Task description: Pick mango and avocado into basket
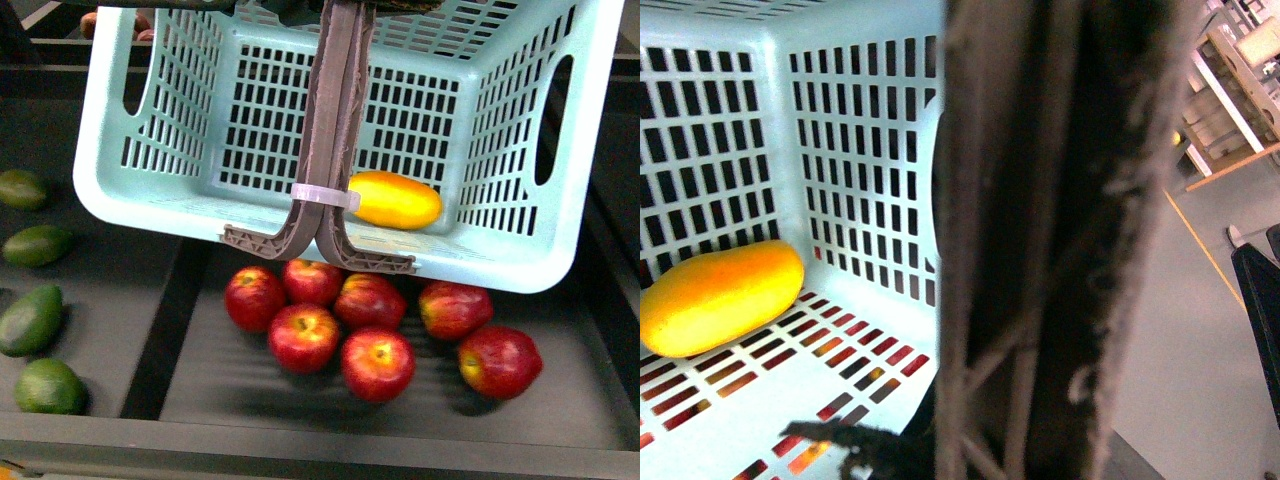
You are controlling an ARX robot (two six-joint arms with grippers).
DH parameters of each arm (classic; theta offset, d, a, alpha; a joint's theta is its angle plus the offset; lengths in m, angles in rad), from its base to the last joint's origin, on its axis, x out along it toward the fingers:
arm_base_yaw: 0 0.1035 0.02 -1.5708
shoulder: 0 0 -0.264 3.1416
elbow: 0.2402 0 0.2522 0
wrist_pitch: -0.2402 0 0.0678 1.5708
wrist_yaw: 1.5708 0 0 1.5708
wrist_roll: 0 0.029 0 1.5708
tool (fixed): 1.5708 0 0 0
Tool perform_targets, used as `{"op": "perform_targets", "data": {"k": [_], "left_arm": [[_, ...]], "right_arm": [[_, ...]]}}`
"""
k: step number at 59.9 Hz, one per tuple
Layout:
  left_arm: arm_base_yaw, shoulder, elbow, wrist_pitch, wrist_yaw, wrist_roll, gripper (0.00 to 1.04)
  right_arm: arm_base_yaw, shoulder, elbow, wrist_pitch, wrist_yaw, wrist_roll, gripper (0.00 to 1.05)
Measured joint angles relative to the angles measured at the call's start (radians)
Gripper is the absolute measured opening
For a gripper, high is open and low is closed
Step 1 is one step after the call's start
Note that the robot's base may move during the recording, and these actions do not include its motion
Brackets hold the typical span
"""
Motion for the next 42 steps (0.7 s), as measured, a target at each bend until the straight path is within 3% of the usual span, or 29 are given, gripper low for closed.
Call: {"op": "perform_targets", "data": {"k": [42], "left_arm": [[-0.002, 0.003, 0.0, 0.0, 0.003, -0.002, 0.05]], "right_arm": [[0.0, -0.001, 0.0, 0.0, -0.001, 0.0, 0.96]]}}
